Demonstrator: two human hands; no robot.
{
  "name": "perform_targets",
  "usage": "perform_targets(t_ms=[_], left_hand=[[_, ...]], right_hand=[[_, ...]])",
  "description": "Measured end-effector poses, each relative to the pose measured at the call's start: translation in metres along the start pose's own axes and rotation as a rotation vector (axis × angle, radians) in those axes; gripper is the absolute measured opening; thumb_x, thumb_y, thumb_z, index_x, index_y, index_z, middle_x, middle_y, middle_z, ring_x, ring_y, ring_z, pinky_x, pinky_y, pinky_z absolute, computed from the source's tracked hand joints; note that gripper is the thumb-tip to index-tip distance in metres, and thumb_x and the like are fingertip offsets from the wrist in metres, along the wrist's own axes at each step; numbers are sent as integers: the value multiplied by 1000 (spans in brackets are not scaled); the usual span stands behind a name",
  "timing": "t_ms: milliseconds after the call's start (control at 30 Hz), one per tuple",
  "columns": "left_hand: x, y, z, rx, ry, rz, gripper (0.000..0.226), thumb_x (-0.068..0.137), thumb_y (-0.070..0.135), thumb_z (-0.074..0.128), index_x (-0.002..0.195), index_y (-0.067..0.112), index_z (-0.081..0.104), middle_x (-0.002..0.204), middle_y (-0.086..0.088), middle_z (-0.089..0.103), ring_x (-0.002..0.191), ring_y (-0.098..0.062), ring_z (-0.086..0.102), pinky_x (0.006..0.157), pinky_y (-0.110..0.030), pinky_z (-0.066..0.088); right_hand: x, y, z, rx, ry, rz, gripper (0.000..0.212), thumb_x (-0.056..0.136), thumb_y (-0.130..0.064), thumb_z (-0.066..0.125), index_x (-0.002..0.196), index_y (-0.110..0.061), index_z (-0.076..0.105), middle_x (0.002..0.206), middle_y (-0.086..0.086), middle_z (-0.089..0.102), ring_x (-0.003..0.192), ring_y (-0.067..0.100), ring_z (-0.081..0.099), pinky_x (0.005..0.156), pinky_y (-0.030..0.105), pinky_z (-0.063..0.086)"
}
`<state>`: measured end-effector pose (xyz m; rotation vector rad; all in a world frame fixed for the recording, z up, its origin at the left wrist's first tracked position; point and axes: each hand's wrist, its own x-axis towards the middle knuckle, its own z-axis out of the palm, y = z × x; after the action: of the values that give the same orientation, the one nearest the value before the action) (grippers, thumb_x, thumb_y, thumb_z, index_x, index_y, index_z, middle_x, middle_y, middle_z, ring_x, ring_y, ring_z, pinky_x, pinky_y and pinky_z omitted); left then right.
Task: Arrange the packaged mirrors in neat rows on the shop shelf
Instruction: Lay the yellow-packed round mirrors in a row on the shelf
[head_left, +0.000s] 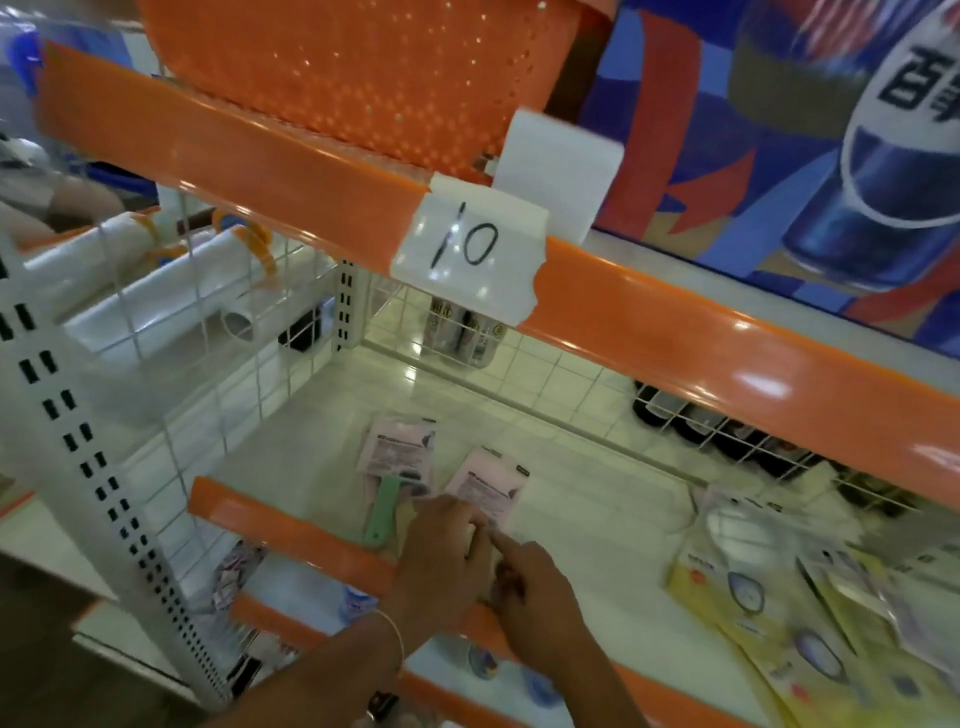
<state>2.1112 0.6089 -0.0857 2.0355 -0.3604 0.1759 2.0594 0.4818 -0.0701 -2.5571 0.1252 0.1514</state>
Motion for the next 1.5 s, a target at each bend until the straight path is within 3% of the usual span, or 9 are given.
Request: perform_targets(t_ms=[133, 233, 500, 633, 833, 1000, 1100, 1267, 1500], left_hand=[[9, 9, 13, 195, -72, 201, 15, 74, 16, 54, 83, 15, 66, 86, -1, 61, 80, -18, 59, 71, -32, 52], [11, 12, 33, 452, -234, 388, 29, 79, 30, 45, 94, 19, 67, 110, -3, 67, 108, -24, 61, 86, -38, 52], [4, 35, 76, 839, -230, 179, 44, 78, 39, 37, 86, 8, 67, 106, -22, 65, 100, -42, 59, 87, -50, 41], [1, 68, 115, 723, -221, 244, 44, 80, 35, 39, 87, 5, 70, 97, -20, 67, 97, -43, 62, 86, -51, 47], [-1, 134, 190, 487, -353, 463, 45, 84, 37, 35, 100, 8, 66, 104, -13, 65, 97, -31, 61, 80, -40, 54], [-14, 157, 242, 472, -544, 520, 51, 91, 38, 34, 134, 13, 47, 146, -9, 40, 137, -27, 32, 112, -40, 29], [-24, 154, 258, 489, -534, 524, 62, 86, 46, 27, 135, 13, 48, 144, -8, 44, 136, -29, 35, 112, -45, 29], [-36, 133, 269, 446, -451, 549, 42, 90, 39, 45, 123, 17, 58, 138, -4, 52, 133, -27, 41, 105, -51, 40], [-34, 125, 272, 344, -411, 564, 41, 95, 40, 41, 128, 21, 56, 145, 4, 43, 142, -13, 21, 115, -39, 24]], right_hand=[[-22, 22, -28, 369, 282, 220, 42, 93, 4, 41, 103, -30, 64, 93, 2, 68, 68, 2, 60, 58, 9, 45], [-38, 53, -48, 443, 397, 323, 41, 91, 0, 46, 90, -36, 65, 89, -5, 71, 71, 3, 64, 59, 10, 46], [-84, 130, -102, 535, 559, 455, 28, 93, -8, 51, 93, -31, 66, 90, -8, 71, 79, 9, 67, 67, 24, 55], [-96, 170, -125, 602, 615, 501, 18, 91, -12, 56, 97, -24, 69, 81, -3, 71, 72, 19, 68, 67, 43, 59], [-107, 215, -152, 754, 654, 499, 19, 91, -13, 57, 106, -20, 65, 77, 3, 73, 69, 25, 70, 65, 49, 59], [-110, 240, -175, 1100, 639, 480, 32, 91, -3, 54, 121, -13, 51, 81, 17, 70, 70, 30, 64, 67, 42, 54], [-104, 246, -190, 1476, 568, 459, 40, 92, 5, 50, 127, -13, 45, 86, 24, 62, 66, 27, 56, 58, 36, 46], [-86, 260, -201, 1745, 527, 467, 61, 91, 6, 53, 142, -22, 37, 111, 19, 63, 97, 30, 68, 85, 40, 54], [-72, 271, -206, 1853, 587, 484, 57, 92, 2, 51, 145, -12, 33, 101, 15, 62, 87, 25, 66, 63, 28, 57]])
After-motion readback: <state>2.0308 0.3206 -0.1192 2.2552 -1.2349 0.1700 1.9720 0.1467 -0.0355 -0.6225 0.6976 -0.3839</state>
